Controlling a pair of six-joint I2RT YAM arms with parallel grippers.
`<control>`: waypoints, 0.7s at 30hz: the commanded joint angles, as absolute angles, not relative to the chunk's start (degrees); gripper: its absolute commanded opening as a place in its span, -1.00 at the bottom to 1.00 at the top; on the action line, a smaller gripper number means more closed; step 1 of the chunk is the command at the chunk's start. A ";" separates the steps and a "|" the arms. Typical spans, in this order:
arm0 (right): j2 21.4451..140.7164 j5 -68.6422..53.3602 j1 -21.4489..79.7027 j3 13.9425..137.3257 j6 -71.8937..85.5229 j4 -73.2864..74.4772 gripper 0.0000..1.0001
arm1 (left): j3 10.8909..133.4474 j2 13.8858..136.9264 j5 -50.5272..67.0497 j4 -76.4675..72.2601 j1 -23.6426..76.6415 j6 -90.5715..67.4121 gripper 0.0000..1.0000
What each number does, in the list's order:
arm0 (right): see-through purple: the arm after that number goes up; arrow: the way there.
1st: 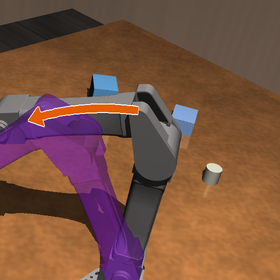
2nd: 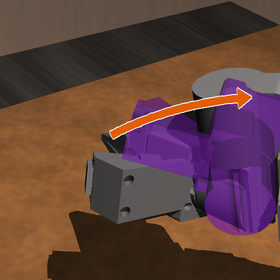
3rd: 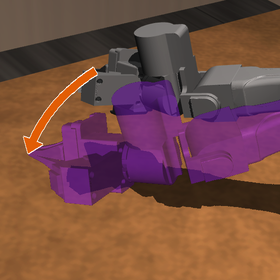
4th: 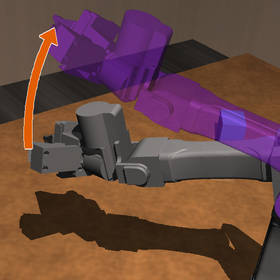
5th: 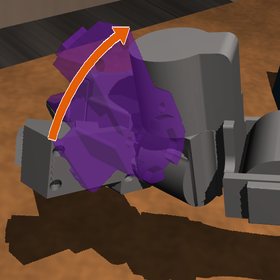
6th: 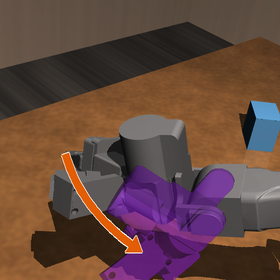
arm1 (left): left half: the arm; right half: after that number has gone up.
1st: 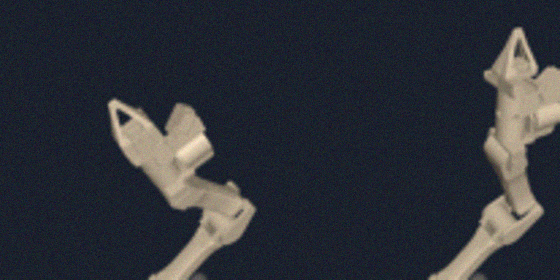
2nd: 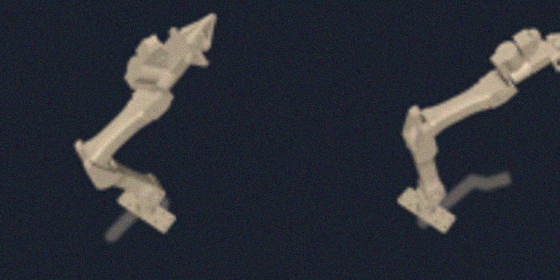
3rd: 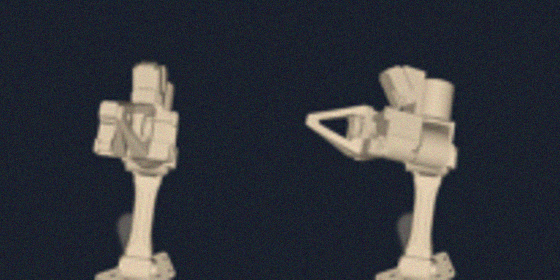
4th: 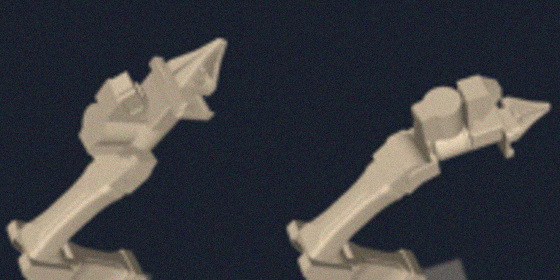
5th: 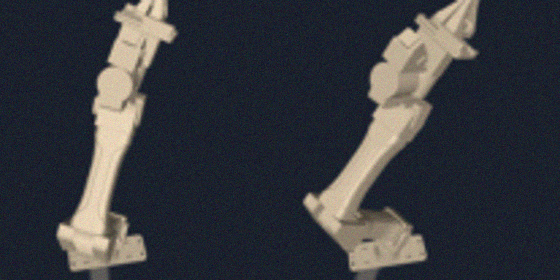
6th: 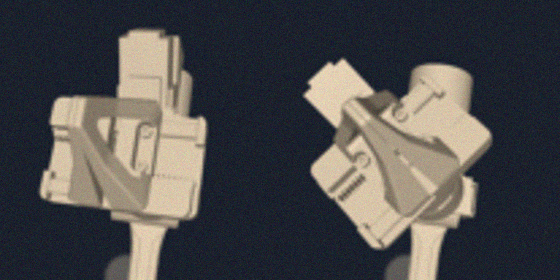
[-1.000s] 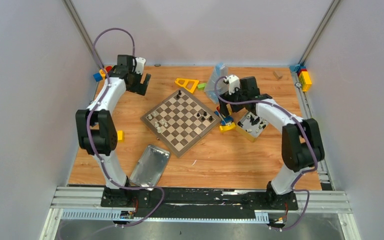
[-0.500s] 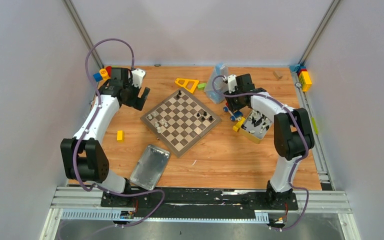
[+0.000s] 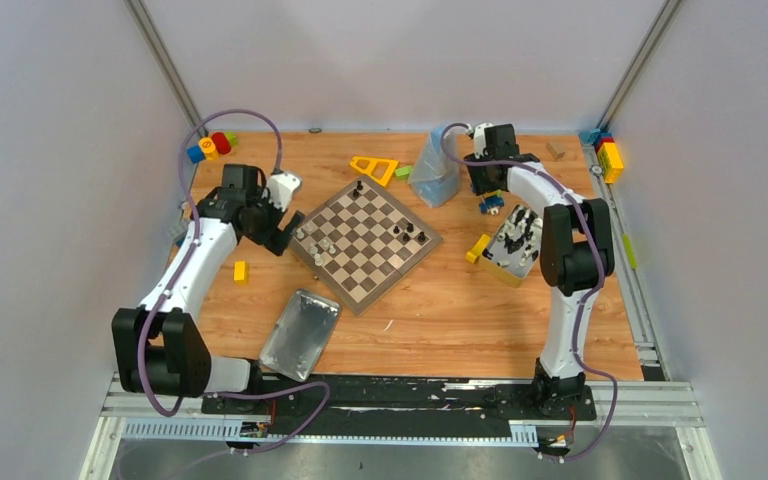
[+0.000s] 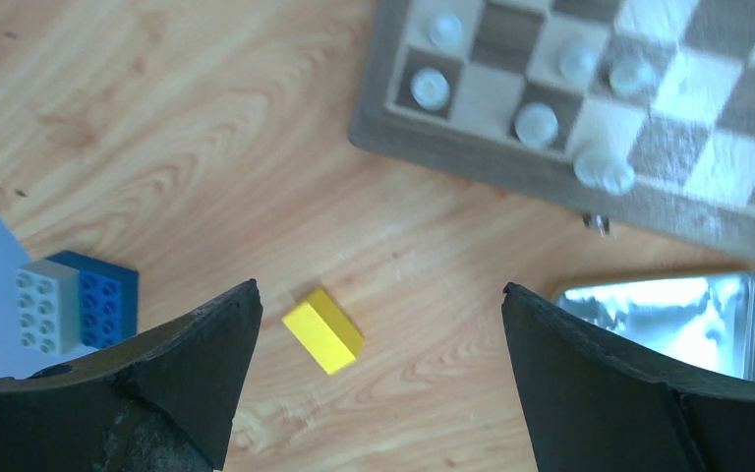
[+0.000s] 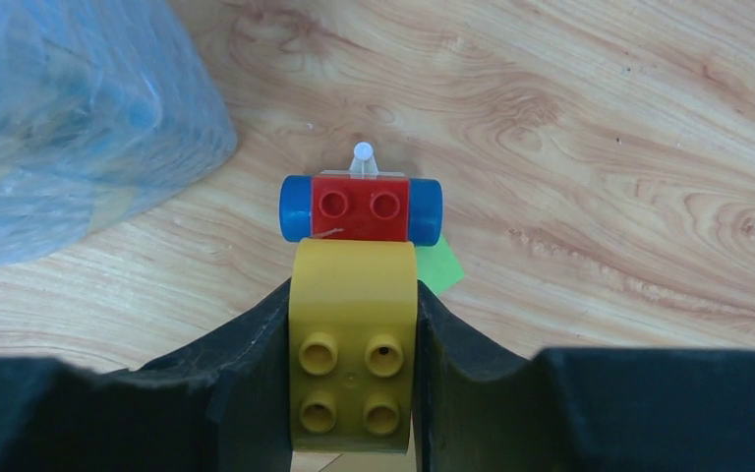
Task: Set up the chess pieces on the board
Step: Move the distractor to the center of the board.
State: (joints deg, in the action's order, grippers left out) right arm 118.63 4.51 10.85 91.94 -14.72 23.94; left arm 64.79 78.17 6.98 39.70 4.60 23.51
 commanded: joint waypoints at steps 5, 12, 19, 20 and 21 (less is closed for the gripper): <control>112.14 -1.59 11.00 91.83 -13.09 24.44 0.40 | 50.46 71.44 9.20 48.81 7.40 36.33 0.90; 104.09 -3.84 11.02 87.72 -12.85 26.00 0.49 | 42.68 68.19 9.67 49.63 12.98 36.83 0.59; 98.63 -6.67 10.99 83.89 -12.05 28.31 0.49 | 41.61 76.56 7.24 44.81 17.30 35.53 0.25; 97.95 -7.01 11.00 83.33 -12.04 28.57 0.49 | 41.46 77.30 6.47 43.39 17.40 35.25 0.20; 97.34 -7.27 11.03 82.73 -12.09 28.82 0.49 | 40.91 78.59 5.70 42.66 17.47 35.07 0.08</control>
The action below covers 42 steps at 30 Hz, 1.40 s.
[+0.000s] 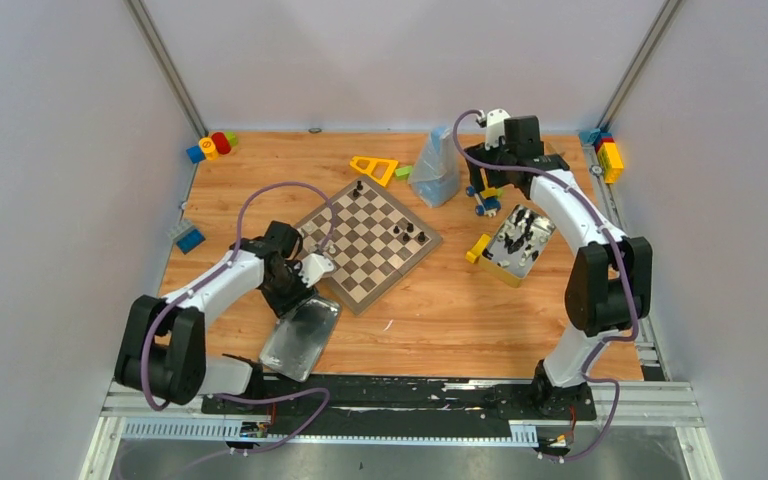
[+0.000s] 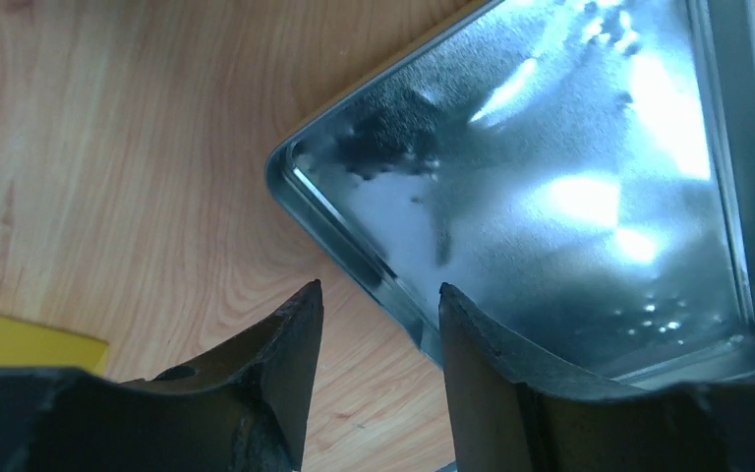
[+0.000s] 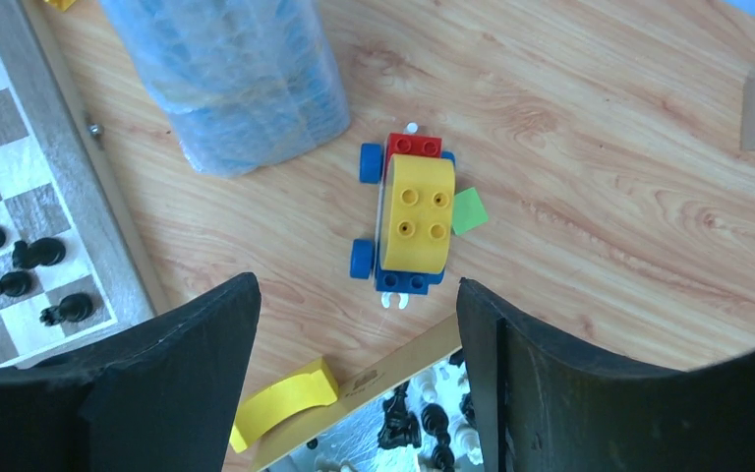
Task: Set up the chess pieces on the board
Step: Move the distractor to the center of the board, then move the chessboard to the center of the board.
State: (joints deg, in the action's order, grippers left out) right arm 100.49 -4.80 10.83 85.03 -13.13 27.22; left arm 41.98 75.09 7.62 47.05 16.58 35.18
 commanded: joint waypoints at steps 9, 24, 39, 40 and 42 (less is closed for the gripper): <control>92.62 -9.42 11.00 77.62 -12.40 29.90 0.48 | 38.95 80.65 -3.56 37.96 13.66 35.29 -0.65; 89.60 -19.60 13.96 72.76 -12.97 29.99 0.51 | 59.82 91.46 -3.27 36.50 -10.00 26.99 -0.35; 100.18 -16.96 16.72 75.93 -11.31 27.82 0.66 | 81.03 91.13 13.70 34.40 -8.16 12.03 0.74; 101.43 -15.12 16.94 76.60 -10.93 27.58 0.62 | 82.09 93.25 14.45 33.77 -7.62 10.74 0.74; 103.61 -12.27 17.09 77.64 -10.33 26.86 0.49 | 85.18 96.94 15.45 31.80 -6.93 7.82 0.72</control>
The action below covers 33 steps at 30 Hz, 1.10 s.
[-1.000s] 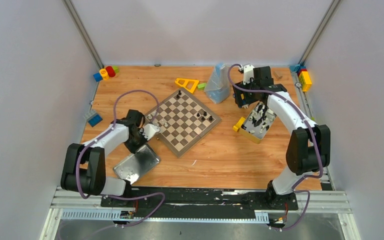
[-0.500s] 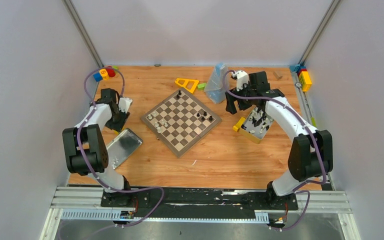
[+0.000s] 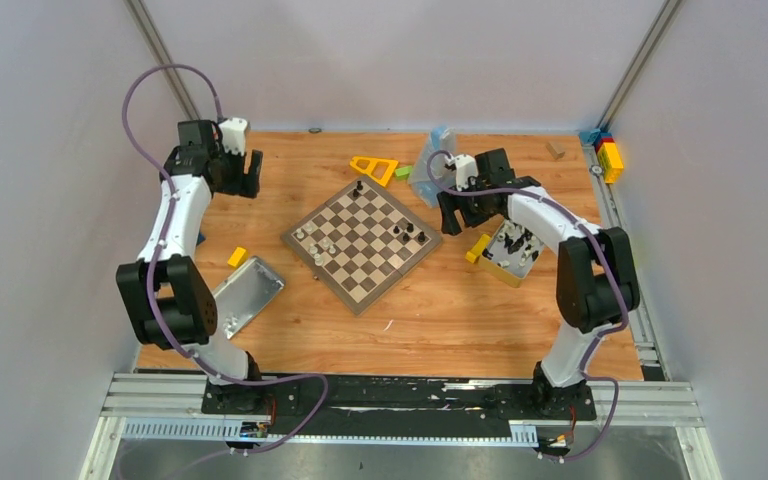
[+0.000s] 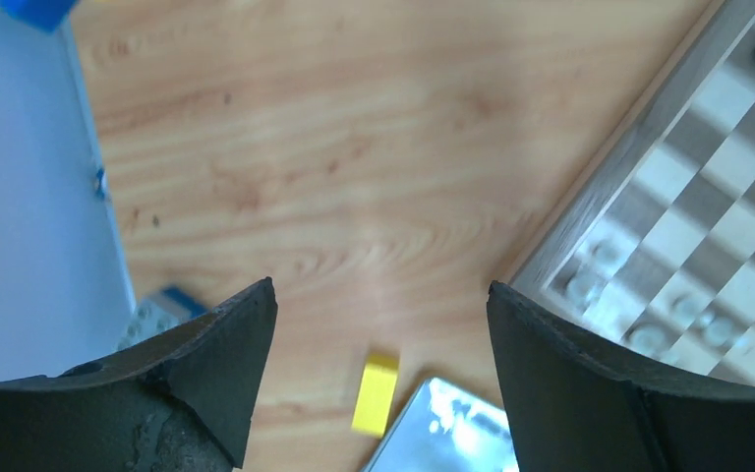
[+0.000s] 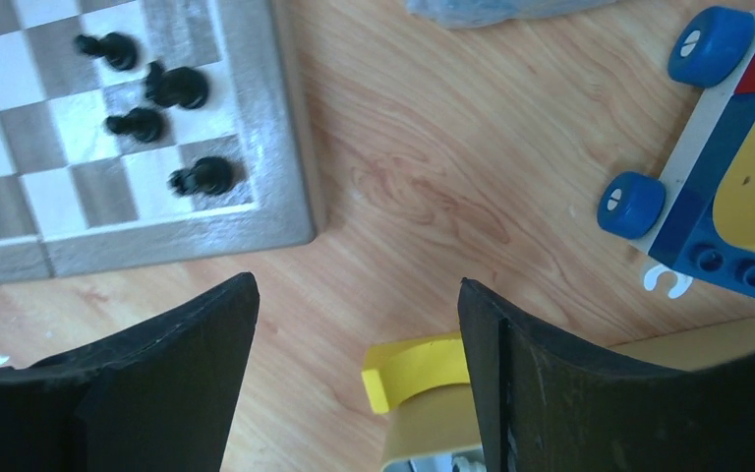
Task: Set up the chess pieces on the board
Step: Move the chessboard to the center of the board.
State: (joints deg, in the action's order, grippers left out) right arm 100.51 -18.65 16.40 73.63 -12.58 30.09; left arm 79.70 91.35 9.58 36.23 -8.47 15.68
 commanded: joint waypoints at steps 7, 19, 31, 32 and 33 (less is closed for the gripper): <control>110.10 -6.71 17.39 81.13 -9.14 24.77 -0.16 | 97.64 113.21 21.90 29.74 -5.71 -0.87 0.50; 115.95 -8.23 20.94 81.82 -9.91 24.44 -0.41 | 100.89 125.54 24.21 31.93 1.49 -2.50 0.36; 110.24 -14.77 23.61 73.11 -11.67 25.29 -0.59 | 100.55 128.63 24.56 36.70 6.34 3.35 0.30; 109.34 -15.40 23.76 72.05 -11.81 25.50 -0.60 | 100.42 128.62 24.59 36.94 6.69 4.24 0.30; 108.35 -16.01 23.87 71.01 -11.92 25.78 -0.61 | 99.99 128.56 24.56 37.23 7.45 4.63 0.29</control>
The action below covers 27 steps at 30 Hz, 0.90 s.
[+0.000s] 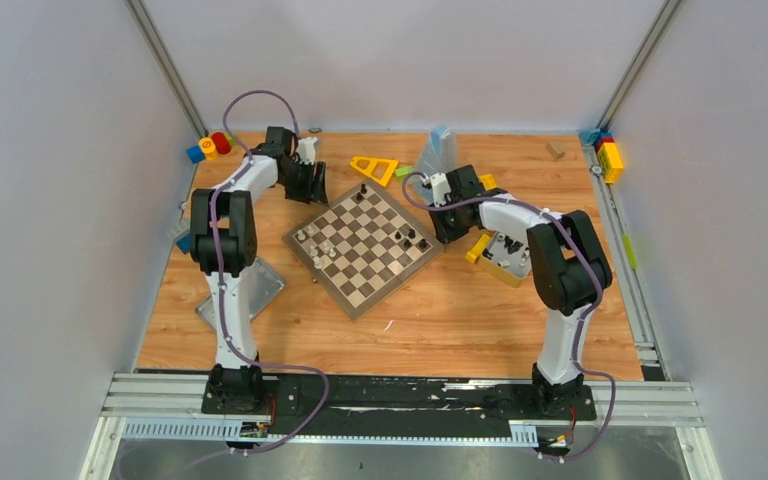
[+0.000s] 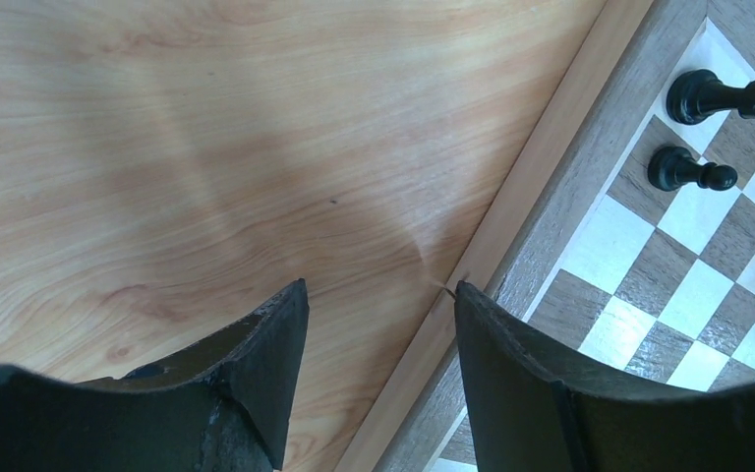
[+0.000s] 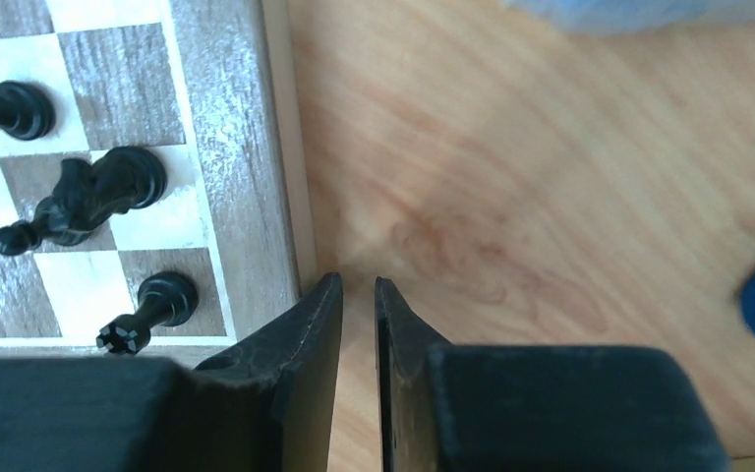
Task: Set up the chess pieces on the board
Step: Move the chessboard to the center of the board.
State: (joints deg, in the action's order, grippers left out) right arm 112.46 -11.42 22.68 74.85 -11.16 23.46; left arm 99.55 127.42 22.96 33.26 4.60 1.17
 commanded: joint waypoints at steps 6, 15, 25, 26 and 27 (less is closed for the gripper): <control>100.80 -21.38 24.83 64.25 -12.39 28.21 -0.63 | 98.98 128.02 24.43 38.69 10.53 7.79 0.27; 89.94 -27.22 27.24 56.27 -13.24 30.32 -0.62 | 95.68 126.73 24.18 39.20 14.54 11.65 0.25; 81.92 -22.27 27.16 53.80 -14.28 31.31 -0.53 | 96.79 127.36 24.14 39.63 21.02 13.84 0.24; 80.97 -20.80 27.16 53.99 -14.65 31.29 -0.52 | 97.22 127.82 24.11 39.77 21.49 14.05 0.24; 79.76 -19.40 27.13 54.15 -14.89 31.29 -0.52 | 98.13 128.11 24.09 40.02 22.23 14.14 0.24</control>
State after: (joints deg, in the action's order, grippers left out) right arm 84.62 -23.83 27.24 53.76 -13.13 32.10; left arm 97.60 126.21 22.15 34.04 18.24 12.78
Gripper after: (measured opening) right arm 0.235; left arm 0.618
